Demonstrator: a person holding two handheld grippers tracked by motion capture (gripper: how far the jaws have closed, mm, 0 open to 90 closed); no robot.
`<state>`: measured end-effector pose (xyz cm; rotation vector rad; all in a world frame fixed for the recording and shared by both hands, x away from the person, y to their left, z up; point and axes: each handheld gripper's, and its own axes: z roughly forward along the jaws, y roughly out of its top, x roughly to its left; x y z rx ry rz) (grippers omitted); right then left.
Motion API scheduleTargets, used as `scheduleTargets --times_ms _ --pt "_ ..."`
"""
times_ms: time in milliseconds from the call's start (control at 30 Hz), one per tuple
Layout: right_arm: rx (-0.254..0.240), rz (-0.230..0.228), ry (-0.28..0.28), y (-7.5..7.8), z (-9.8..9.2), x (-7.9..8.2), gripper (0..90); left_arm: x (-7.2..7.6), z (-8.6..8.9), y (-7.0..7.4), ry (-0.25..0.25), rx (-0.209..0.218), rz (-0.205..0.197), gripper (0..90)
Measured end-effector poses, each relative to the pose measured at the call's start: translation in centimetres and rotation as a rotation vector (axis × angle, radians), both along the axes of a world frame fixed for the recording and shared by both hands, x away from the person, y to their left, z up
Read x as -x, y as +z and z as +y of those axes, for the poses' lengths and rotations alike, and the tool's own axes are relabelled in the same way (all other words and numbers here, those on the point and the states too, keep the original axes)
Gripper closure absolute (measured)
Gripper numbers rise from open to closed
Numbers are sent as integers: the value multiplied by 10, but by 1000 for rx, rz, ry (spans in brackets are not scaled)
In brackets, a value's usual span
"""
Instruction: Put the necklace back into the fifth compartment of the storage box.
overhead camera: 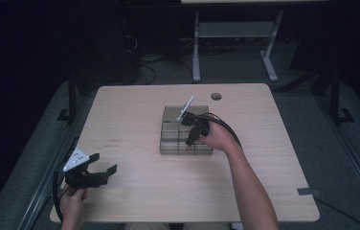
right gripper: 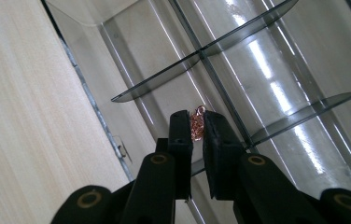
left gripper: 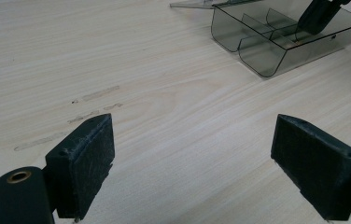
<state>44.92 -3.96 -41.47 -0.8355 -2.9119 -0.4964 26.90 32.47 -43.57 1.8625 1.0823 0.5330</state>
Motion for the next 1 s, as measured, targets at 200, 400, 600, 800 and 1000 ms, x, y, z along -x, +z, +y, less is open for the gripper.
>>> scheduleTargets --times_ms 200,400,600,800,1000 --pt "-10 -14 -4 7 -5 3 777 0 -1 0 1 -3 -1 131" --pt "-21 -20 -2 13 -11 5 750 0 -2 -1 -2 -2 -3 131" --pt "-35 -29 -9 18 -17 7 712 0 -4 -1 -7 -7 -1 131" --pt "-39 -36 -21 23 -21 9 683 0 -3 0 -1 -6 -1 131" --pt "-39 -44 -12 26 -23 13 662 0 -3 0 0 -6 0 131"
